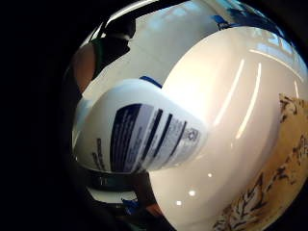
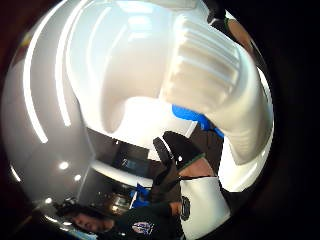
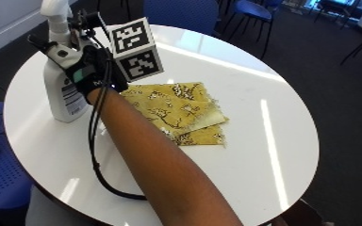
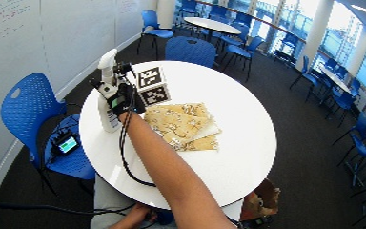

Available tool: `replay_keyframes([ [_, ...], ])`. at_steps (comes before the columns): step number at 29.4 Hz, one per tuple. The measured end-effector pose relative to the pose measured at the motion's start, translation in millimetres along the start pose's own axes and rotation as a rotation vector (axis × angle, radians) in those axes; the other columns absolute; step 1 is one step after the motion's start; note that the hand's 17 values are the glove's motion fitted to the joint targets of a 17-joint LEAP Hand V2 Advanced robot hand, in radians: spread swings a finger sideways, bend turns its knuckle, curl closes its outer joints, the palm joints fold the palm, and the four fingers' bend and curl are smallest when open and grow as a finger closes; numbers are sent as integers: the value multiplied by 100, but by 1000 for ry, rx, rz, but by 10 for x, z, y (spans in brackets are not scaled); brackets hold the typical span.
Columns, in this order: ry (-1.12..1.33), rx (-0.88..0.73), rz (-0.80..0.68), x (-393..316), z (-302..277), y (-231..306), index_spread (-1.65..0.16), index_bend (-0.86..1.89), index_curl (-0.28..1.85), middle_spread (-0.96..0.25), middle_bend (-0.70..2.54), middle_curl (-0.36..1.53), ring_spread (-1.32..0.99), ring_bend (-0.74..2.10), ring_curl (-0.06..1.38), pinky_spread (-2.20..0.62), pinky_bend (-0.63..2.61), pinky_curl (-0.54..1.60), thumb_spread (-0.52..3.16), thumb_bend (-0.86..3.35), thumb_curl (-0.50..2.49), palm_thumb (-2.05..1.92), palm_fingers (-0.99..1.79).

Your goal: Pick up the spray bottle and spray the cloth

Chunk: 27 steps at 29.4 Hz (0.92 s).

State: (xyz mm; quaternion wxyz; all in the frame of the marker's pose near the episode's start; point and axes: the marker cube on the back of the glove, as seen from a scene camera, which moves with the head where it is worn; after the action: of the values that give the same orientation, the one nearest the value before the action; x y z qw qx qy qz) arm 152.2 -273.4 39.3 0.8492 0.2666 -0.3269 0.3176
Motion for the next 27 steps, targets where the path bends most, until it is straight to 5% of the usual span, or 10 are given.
replay_keyframes([
  [11, 198, 6, -44, 21, -253, 330, -34, 12, 38, -10, 30, 38, -8, 38, 34, 18, 21, 34, 93, -5, 47, 55, 57],
  [20, 132, -253, -138, -171, -501, 807, -37, 15, 34, -8, 26, 37, -5, 33, 33, 21, 20, 34, 98, -3, 41, 51, 57],
  [27, 413, -325, -276, -289, -802, 1270, -40, 15, 33, -8, 23, 36, -4, 28, 32, 21, 20, 34, 101, -3, 39, 53, 55],
])
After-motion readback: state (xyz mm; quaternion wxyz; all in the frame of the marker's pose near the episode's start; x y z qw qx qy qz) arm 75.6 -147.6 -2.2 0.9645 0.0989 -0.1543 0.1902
